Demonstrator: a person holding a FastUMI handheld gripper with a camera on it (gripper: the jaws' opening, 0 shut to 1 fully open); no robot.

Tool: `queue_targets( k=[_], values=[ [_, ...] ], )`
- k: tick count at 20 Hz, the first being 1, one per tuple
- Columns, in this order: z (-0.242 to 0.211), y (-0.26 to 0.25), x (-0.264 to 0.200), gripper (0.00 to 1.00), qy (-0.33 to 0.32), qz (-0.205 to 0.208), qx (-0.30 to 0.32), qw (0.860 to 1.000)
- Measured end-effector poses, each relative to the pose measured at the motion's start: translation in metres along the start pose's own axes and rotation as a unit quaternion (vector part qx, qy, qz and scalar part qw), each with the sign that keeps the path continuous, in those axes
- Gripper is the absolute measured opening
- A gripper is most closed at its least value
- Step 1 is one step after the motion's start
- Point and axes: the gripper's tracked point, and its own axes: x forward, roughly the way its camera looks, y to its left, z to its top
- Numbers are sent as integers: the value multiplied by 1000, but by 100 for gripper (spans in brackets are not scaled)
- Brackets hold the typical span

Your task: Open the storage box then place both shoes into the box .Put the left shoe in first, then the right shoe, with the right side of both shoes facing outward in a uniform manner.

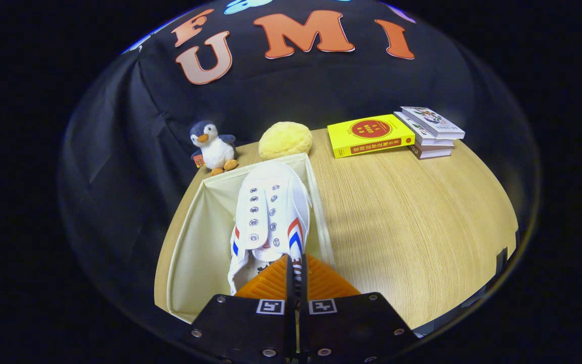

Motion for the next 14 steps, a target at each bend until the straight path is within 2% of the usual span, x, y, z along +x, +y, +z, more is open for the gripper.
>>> queue_targets(
  k=[1,2,5,6,7,8,9,10,12,14],
  values=[
    [-3,6,0,4,6,5,-7,1000],
    [-4,9,-2,14,10,9,-22,1000],
    [23,15,-21,17,-26,24,-14,999],
    [32,17,-25,37,-36,29,-6,999],
    [43,17,-28,50,-46,33,-4,998],
    [52,11,-32,70,-56,31,-6,998],
    [60,4,-35,78,-64,25,-11,998],
    [68,-3,-40,93,-74,20,-16,997],
    [85,-18,-49,99,-91,9,-16,996],
    [105,-37,-59,99,-111,3,-9,994]
  ],
)
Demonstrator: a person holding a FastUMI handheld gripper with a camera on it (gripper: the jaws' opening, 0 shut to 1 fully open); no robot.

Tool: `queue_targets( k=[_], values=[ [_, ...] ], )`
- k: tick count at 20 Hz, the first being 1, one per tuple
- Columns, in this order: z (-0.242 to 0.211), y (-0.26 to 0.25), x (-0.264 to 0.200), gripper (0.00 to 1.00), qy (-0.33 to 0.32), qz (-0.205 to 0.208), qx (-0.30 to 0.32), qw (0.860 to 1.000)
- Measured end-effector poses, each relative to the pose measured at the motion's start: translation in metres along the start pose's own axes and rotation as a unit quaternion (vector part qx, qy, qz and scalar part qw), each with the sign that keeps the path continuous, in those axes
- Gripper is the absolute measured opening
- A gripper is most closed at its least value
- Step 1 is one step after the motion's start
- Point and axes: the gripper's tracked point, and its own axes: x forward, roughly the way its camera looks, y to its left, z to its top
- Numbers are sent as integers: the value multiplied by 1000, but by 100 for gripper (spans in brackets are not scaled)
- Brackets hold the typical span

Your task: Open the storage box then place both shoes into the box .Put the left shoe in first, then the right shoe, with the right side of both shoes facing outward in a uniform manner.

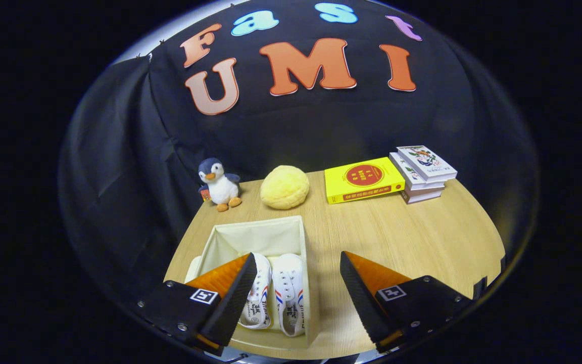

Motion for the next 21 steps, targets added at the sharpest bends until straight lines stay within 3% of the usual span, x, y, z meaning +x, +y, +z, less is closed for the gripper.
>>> queue_targets(
  k=[8,12,21],
  values=[
    [68,-89,-58,99,-81,-43,0,996],
    [95,-147,-89,98,-122,-86,-27,988],
    [118,-241,-125,99,-162,-108,-3,981]
  ],
)
